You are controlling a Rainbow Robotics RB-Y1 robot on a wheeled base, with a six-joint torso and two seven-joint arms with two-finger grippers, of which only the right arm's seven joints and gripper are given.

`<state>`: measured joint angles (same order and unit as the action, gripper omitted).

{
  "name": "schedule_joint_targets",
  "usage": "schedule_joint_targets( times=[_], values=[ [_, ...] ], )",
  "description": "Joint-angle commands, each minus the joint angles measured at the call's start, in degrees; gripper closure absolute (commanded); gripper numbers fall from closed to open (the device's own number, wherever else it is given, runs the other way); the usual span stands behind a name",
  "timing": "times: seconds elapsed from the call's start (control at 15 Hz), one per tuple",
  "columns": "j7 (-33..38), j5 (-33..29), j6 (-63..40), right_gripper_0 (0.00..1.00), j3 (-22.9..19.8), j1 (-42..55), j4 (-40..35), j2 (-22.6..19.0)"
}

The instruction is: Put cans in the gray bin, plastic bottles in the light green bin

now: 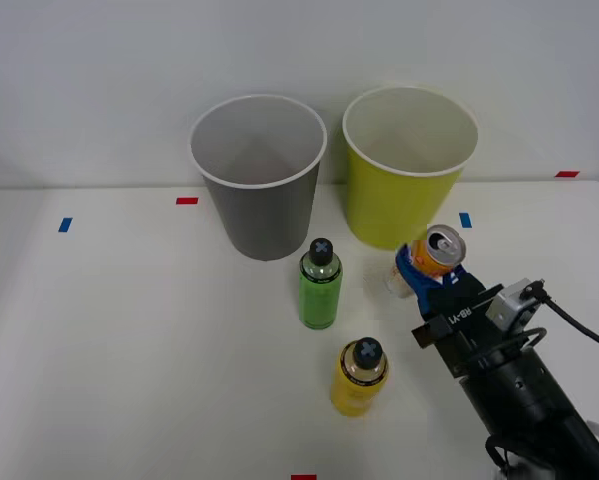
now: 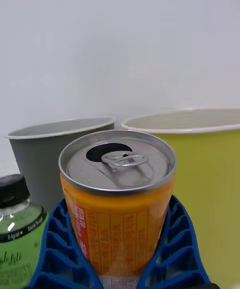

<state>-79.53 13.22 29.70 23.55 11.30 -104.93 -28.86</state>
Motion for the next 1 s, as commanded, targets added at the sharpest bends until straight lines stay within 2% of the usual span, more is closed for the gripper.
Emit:
schedule_joint_targets(
  times=[0.07, 0.47, 0.67, 0.73, 1.0],
  values=[
    [1.2, -0.2, -1.0, 1.0, 0.8, -3.7, 0.0, 1.2],
    [3.9, 0.5, -9.1, 1.0, -0.8, -10.7, -4.4, 6.1],
    [5.8, 1.1, -9.7, 1.0, -1.0, -13.8, -4.4, 6.8],
    [8.1, 0.6, -11.9, 1.0, -1.0, -15.8, -4.8, 7.1],
    [9.0, 1.2, -19.4, 1.0, -1.9, -23.8, -5.5, 7.7]
  ],
)
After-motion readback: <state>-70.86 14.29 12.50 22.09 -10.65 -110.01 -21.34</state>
